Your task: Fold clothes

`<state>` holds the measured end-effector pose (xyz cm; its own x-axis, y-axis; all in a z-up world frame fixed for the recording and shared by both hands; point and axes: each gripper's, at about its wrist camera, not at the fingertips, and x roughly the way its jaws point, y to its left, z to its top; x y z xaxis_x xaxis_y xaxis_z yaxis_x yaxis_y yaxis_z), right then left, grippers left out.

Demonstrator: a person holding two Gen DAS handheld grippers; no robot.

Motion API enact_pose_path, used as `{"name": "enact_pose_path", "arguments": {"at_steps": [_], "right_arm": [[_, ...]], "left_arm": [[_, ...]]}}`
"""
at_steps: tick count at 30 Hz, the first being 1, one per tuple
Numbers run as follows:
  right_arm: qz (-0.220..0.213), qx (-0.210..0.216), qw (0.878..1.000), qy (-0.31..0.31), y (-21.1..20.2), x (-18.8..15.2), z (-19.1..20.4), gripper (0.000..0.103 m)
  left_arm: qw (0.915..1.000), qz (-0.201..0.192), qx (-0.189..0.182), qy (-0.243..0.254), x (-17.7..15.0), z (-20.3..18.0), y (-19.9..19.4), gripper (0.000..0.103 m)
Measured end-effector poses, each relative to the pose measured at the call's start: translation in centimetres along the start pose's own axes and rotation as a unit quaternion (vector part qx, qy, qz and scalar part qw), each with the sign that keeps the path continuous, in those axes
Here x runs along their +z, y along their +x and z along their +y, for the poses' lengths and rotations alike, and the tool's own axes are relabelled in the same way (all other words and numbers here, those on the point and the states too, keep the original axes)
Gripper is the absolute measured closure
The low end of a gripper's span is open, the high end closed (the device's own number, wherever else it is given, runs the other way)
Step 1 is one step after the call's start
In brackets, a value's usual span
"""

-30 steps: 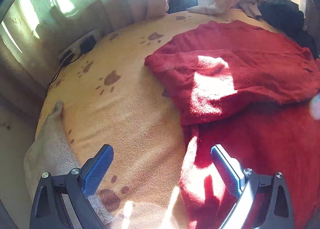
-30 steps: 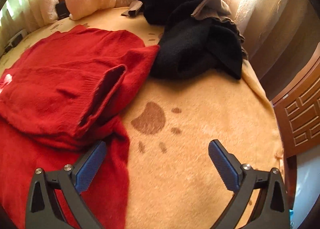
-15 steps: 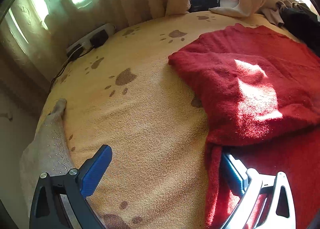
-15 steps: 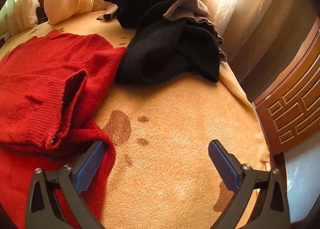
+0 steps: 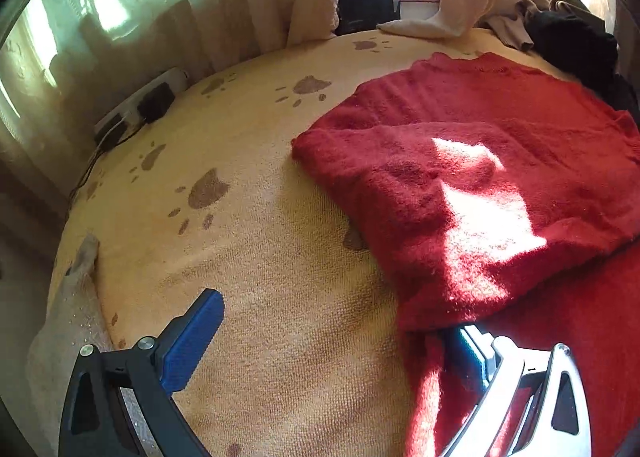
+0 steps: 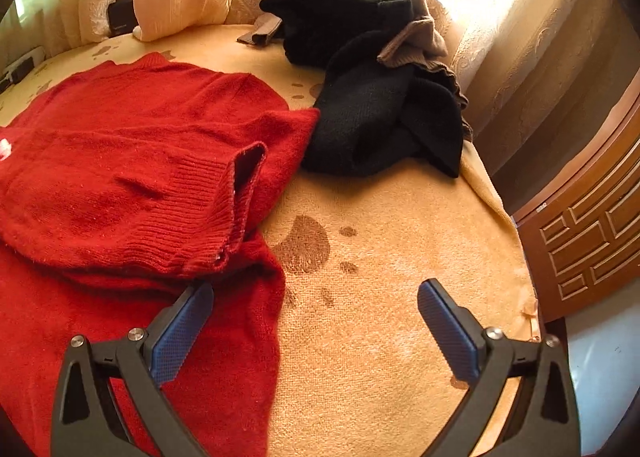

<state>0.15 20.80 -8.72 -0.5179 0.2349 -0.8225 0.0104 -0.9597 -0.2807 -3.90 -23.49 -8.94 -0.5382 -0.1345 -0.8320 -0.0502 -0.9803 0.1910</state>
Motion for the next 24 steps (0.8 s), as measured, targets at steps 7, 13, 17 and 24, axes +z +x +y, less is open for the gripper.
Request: {"name": "enact_pose_path", "arguments": {"at_steps": [7, 13, 17, 24], "right_arm": [[0.034, 0.000, 0.992, 0.123, 2.1, -1.7, -4.5, 0.001], [0.023, -0.028, 0.997, 0.062, 1.7, -1.0, -3.0, 0.001], [0.043, -0.006, 0.997, 0.064, 1.4, -0.7, -3.5, 0.001], [-0.014, 0.038, 0.999, 0.001, -4.7, -3.4, -2.0, 0.001]], "left_arm": [[0.9980, 0.005, -0.019, -0.061, -1.5, 4.7, 1.2, 0.000], [0.9981, 0.005, -0.030, -0.054, -1.6, 4.2, 1.0, 0.000], [0.9982, 0.020, -0.022, -0.052, -1.7, 3.4, -0.1, 0.000], [0.9989, 0.034, 0.026, -0.018, -4.9, 0.7, -4.4, 0.000]]}}
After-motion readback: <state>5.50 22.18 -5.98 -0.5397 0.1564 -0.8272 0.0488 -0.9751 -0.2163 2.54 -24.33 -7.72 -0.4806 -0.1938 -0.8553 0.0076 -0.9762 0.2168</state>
